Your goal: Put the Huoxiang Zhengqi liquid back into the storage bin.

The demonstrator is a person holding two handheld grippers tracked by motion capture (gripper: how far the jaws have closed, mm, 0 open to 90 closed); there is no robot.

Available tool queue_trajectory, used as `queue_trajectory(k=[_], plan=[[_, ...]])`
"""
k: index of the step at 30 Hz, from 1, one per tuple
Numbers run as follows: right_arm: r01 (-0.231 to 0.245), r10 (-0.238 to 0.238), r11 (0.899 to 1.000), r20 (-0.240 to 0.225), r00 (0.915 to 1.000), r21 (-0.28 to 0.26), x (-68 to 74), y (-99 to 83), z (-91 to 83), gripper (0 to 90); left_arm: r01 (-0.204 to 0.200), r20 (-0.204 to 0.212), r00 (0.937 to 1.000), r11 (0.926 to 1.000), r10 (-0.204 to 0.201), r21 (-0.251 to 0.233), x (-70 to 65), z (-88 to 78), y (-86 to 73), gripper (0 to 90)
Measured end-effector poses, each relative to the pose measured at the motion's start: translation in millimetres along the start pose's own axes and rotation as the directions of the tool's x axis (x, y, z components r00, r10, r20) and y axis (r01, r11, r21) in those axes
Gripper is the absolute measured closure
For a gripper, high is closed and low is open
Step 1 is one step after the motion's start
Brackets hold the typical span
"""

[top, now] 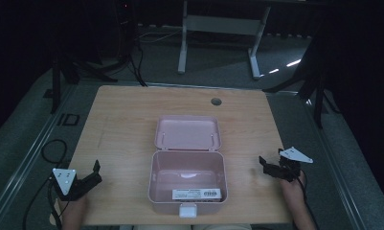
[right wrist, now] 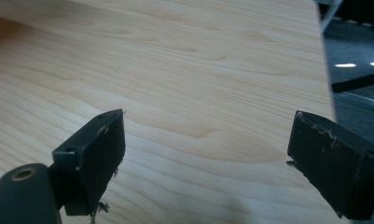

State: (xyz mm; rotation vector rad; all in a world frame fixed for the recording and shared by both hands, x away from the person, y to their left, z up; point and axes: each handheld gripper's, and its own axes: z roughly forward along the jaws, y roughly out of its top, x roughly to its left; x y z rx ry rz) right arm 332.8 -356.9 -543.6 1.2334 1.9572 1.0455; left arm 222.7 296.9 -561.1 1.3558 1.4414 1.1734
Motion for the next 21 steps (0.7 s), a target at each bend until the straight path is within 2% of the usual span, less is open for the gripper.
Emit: queue_trajectory(k=[7, 12, 16, 17, 21], plan=[[-0.046, 0.046, 0.999, 0.035, 0.9983, -0.014, -9.5, -6.9, -11.3, 10.8, 0.001, 0.0, 1.0, 1.0, -0.001, -0.001, -0.1, 0.1, 0.0, 2.3], [-0.029, 0.029, 0.999, 0.064, 0.9975, -0.015, -7.3, -9.7, -16.7, 10.8, 0.001, 0.0, 1.0, 1.0, -0.001, -0.001, -0.2, 0.0, 0.0, 2.3], [-0.032, 0.033, 0.999, 0.066, 0.9973, -0.021, -6.2, -11.4, -19.0, 10.8, 0.001, 0.001, 1.0, 1.0, -0.001, -0.001, -0.1, 0.0, 0.0, 2.3], [-0.035, 0.037, 0.999, 0.084, 0.9958, -0.03, -5.9, -12.6, -20.5, 10.9, 0.001, 0.002, 1.0, 1.0, -0.001, -0.001, -0.1, -0.1, 0.0, 2.3], [-0.052, 0.057, 0.997, 0.095, 0.9938, -0.052, -7.0, -13.8, -24.9, 10.8, 0.002, 0.002, 1.0, 1.0, -0.002, -0.001, 0.1, 0.0, 0.0, 2.3]])
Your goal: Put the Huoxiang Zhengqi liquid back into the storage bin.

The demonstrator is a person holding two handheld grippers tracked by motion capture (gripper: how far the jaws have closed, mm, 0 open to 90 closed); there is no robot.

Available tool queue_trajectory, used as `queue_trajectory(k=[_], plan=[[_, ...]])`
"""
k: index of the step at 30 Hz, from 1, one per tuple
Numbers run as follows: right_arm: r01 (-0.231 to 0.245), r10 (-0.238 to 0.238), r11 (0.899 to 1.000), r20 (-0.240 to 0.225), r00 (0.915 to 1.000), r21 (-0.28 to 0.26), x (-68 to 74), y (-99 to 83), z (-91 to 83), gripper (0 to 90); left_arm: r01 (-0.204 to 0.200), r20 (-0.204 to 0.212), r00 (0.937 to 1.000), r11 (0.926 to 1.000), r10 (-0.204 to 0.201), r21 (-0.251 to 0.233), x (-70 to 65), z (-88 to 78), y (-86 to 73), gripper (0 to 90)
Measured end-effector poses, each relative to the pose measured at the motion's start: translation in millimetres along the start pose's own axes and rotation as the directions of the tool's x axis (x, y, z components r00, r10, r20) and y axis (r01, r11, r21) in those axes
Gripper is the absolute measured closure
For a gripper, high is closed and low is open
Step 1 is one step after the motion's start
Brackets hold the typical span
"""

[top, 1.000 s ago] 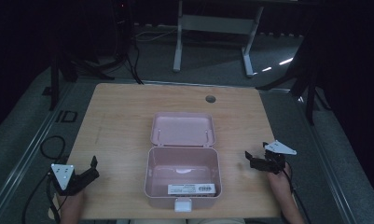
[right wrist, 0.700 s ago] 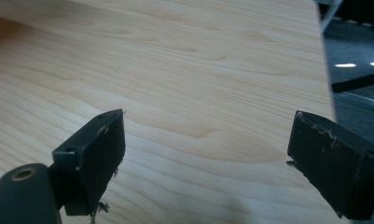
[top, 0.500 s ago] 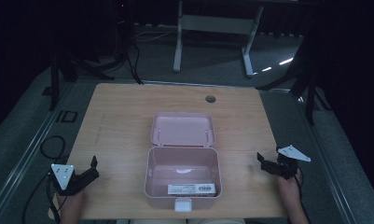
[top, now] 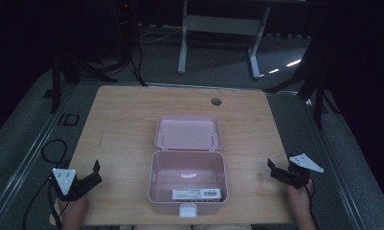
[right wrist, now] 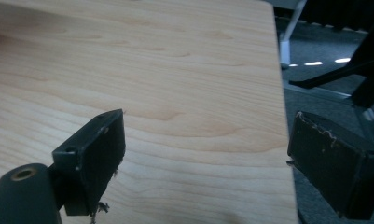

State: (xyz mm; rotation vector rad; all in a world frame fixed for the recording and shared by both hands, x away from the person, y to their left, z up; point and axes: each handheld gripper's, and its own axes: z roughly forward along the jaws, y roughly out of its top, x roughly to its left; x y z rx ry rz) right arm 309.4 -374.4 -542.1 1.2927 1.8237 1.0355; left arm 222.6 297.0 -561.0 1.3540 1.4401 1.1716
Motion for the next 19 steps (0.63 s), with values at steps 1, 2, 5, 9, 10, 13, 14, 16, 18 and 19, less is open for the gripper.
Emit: queue_trajectory(k=[1, 2, 5, 9, 10, 13, 14, 16, 18, 19], plan=[[-0.002, 0.002, 1.0, -0.004, 1.0, 0.001, 0.0, -0.3, -0.7, 10.8, 0.0, 0.0, 1.0, 1.0, 0.0, 0.001, 0.0, 0.0, 0.0, 2.3], [0.002, -0.002, 1.0, -0.001, 1.0, -0.002, 0.2, -1.3, -1.2, 10.9, 0.0, 0.0, 1.0, 1.0, 0.0, 0.0, -0.1, 0.1, 0.0, 2.3], [-0.002, 0.002, 1.0, 0.002, 1.0, 0.003, -0.7, -3.3, -0.6, 10.8, -0.003, 0.0, 1.0, 1.0, 0.003, 0.001, -0.3, 0.1, 0.0, 2.3], [-0.027, 0.027, 1.0, 0.005, 0.9996, -0.007, -3.9, -3.5, -1.0, 10.9, -0.011, 0.002, 0.9999, 0.9999, 0.011, 0.002, -1.3, 0.4, -0.1, 2.3], [-0.031, 0.031, 0.999, 0.007, 0.9995, -0.009, -4.6, -3.9, -1.2, 10.9, -0.011, 0.002, 0.9999, 0.9999, 0.011, 0.002, -1.3, 0.5, -0.1, 2.3], [-0.035, 0.035, 0.999, -0.001, 0.9994, 0.006, -5.4, -4.3, 0.0, 10.9, -0.006, 0.001, 1.0, 1.0, 0.006, 0.002, -0.7, 0.1, -0.1, 2.3], [-0.033, 0.033, 0.999, 0.005, 0.9994, 0.009, -6.0, -4.9, 0.7, 10.9, -0.004, 0.0, 1.0, 1.0, 0.004, 0.002, -0.3, 0.1, -0.1, 2.3], [-0.032, 0.032, 0.999, 0.004, 0.9995, 0.023, -5.9, -4.9, 1.9, 10.9, 0.001, -0.001, 1.0, 1.0, -0.001, 0.001, 0.0, -0.1, -0.1, 2.3], [-0.033, 0.033, 0.999, 0.002, 0.9995, 0.029, -5.8, -5.4, 2.8, 10.8, 0.002, -0.001, 1.0, 1.0, -0.002, 0.0, 0.1, -0.1, -0.1, 2.3], [-0.027, 0.027, 0.999, 0.007, 0.9996, 0.038, -5.3, -5.5, 3.6, 10.8, 0.002, 0.0, 1.0, 1.0, -0.002, 0.0, 0.1, 0.0, -0.1, 2.3]])
